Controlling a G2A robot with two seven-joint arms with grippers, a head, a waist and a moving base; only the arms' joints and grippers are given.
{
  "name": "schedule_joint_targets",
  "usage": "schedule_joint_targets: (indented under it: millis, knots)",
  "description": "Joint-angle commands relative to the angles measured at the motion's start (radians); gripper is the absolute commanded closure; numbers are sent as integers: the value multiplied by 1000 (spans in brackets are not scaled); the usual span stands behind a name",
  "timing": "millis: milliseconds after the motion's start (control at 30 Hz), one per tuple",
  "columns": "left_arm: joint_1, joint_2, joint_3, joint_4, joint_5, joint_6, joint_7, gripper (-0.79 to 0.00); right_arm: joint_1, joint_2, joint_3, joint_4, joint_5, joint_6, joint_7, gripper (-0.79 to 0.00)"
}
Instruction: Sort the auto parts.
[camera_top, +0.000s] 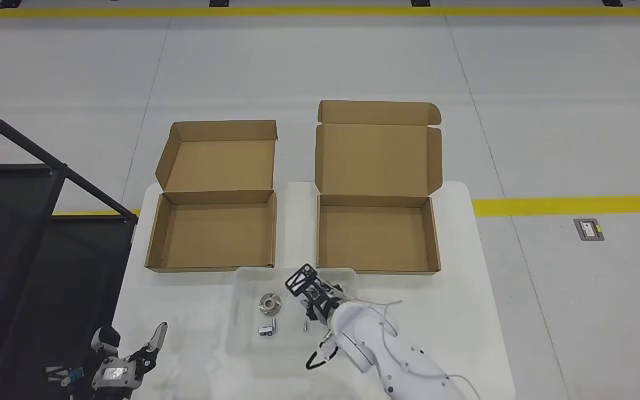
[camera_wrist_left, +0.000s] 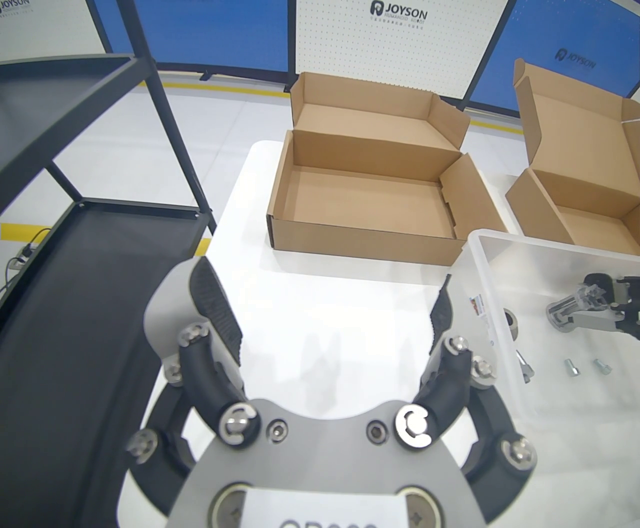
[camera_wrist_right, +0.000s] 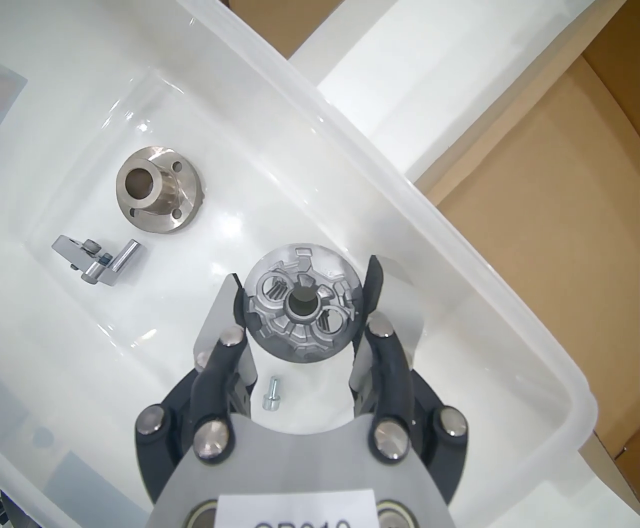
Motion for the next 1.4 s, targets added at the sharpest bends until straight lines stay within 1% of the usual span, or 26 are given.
schedule_joint_targets:
  millis: [0,33,100,167,233,400,467,533,667,800,867,900,1367]
  knots:
    - [0,0,0,0,0,0,0,-785,-14,3,12,-28,12,-35,-23,0]
    - [0,0,0,0,0,0,0,-785,-21,6,22,-47,4,-45,-29,0]
    - [0,0,0,0,0,0,0,-785,-52,15,49,-118,43,-115,-76,0]
    - [0,0,0,0,0,0,0,-785,-79,28,78,-183,33,-171,-83,0]
    - [0,0,0,0,0,0,0,-785,-122,47,113,-312,10,-249,-87,0]
    - [0,0,0,0,0,0,0,-785,-193,84,216,-554,-30,-427,-120,0]
    - [0,0,0,0,0,0,0,-785,-201,92,259,-602,-33,-452,-131,0]
    - [0,0,0,0,0,0,0,-785,-192,100,312,-640,-65,-442,-105,0]
    - [0,0,0,0,0,0,0,-785,-141,100,353,-622,-110,-380,-48,0]
    - [0,0,0,0,0,0,0,-785,-56,90,359,-482,-119,-290,-26,0]
    - [0,0,0,0,0,0,0,-785,-16,82,349,-403,-92,-264,-47,0]
    - [0,0,0,0,0,0,0,-785,6,79,343,-357,-104,-243,-51,0]
    - [0,0,0,0,0,0,0,-785,6,79,343,-357,-104,-243,-51,0]
